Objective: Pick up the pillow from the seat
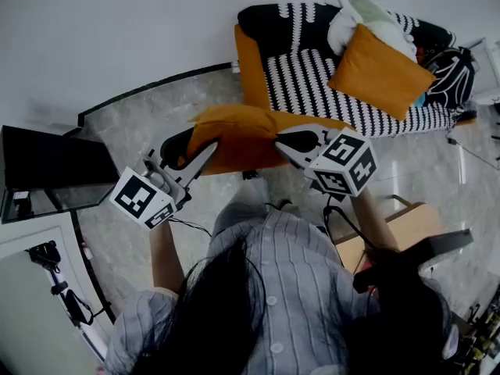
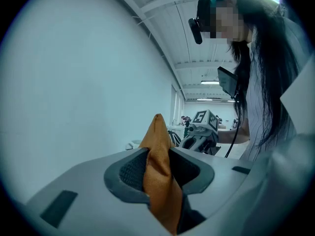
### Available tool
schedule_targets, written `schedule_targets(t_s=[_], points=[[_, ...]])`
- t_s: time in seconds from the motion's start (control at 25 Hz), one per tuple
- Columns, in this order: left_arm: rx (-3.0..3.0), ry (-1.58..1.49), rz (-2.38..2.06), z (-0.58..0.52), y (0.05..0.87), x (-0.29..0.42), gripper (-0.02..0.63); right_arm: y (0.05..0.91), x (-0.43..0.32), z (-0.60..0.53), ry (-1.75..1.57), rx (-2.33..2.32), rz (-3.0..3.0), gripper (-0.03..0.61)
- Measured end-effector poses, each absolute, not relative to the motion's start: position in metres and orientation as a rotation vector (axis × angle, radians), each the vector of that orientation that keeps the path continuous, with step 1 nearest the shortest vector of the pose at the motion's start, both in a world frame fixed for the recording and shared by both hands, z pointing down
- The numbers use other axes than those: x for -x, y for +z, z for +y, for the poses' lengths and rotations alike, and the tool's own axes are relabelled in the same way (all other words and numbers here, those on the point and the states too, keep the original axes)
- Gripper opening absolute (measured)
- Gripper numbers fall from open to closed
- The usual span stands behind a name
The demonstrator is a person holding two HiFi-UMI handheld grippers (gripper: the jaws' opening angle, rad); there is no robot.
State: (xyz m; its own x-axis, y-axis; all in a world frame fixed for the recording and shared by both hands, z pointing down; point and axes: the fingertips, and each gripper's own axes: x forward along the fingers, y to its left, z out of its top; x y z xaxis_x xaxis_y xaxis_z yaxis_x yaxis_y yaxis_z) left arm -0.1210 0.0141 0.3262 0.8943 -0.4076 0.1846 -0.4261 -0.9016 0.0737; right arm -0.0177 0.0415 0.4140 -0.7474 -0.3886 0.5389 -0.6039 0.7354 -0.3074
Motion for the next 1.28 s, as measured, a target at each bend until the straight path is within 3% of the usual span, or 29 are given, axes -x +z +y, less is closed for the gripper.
schedule_targets(t_s=[0.64,1.28], points=[[-2.831,0.292,-0.758,0.144,0.34,0.104,0.133,0.437,0.002,0.171,0.745,-0.709,-2.513,0.028],[-2.85,0.253,-0.823,0.202,0.343,0.09,0.123,0.444,-0.014,0.219,0.681,-0.709,-2.533,0.028]])
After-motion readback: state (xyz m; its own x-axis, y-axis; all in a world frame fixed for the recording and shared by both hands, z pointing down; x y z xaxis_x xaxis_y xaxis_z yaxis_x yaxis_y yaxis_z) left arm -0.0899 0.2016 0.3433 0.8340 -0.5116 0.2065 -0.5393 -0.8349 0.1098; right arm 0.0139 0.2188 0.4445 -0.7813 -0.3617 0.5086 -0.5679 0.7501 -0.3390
